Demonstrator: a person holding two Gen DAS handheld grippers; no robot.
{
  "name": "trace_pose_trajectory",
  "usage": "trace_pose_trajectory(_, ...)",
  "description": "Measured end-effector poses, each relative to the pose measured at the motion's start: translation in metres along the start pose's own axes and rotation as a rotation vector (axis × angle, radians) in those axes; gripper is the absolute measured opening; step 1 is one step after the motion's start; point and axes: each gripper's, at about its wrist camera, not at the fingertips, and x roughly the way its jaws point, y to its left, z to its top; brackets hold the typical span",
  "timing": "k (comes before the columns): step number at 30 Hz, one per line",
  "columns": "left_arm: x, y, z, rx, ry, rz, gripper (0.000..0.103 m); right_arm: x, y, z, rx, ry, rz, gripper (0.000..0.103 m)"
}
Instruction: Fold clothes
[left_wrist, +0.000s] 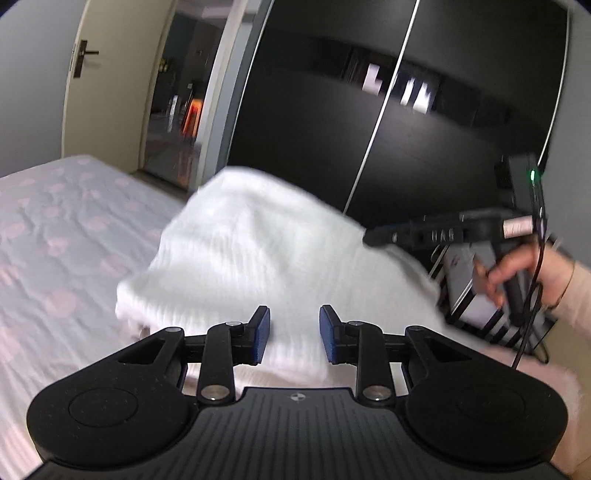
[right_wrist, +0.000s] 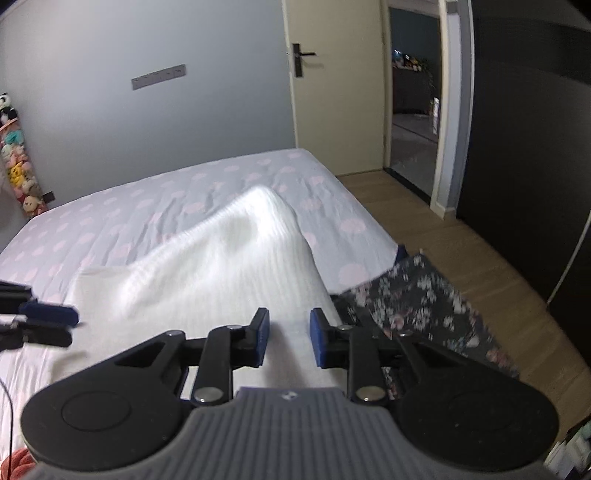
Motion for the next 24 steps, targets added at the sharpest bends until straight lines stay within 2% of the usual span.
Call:
trace_pose_trajectory(5,0.025,0.003,-0.004,0.044,0.089,0.077,0.02,0.035,-0.02,-0.016,0.083,0.042,0.01,0.021)
trace_pose_trajectory(11,0.032,0.01,0.002,0.037,0.116,0.085,0.019,0.052,-0.034,-0.029,0.175,0.063,0.024,0.018)
trace_pose_trajectory(15,0.016,0.006,0.004,0.039,0.081,0.071,0.019,0.026,-0.033,-0.025,0.176,0.011,0.03,0.021)
trace_pose_trajectory(19,-0.006,-0.008,0.007,0.05,0.027,0.035,0.021,-0.019,-0.026,-0.026,0.14,-0.063,0.021,0.024)
trace_pose_trajectory(21,-0.014,-0.022,0.007,0.074,0.009,0.001,0.026,-0.037,-0.019,-0.034,0.125,-0.07,0.001,0.024)
trace_pose_trajectory(24,-0.017,-0.043,0.002,0.097,-0.003,-0.048,0.04,-0.052,-0.011,-0.052,0.121,-0.071,-0.025,0.024)
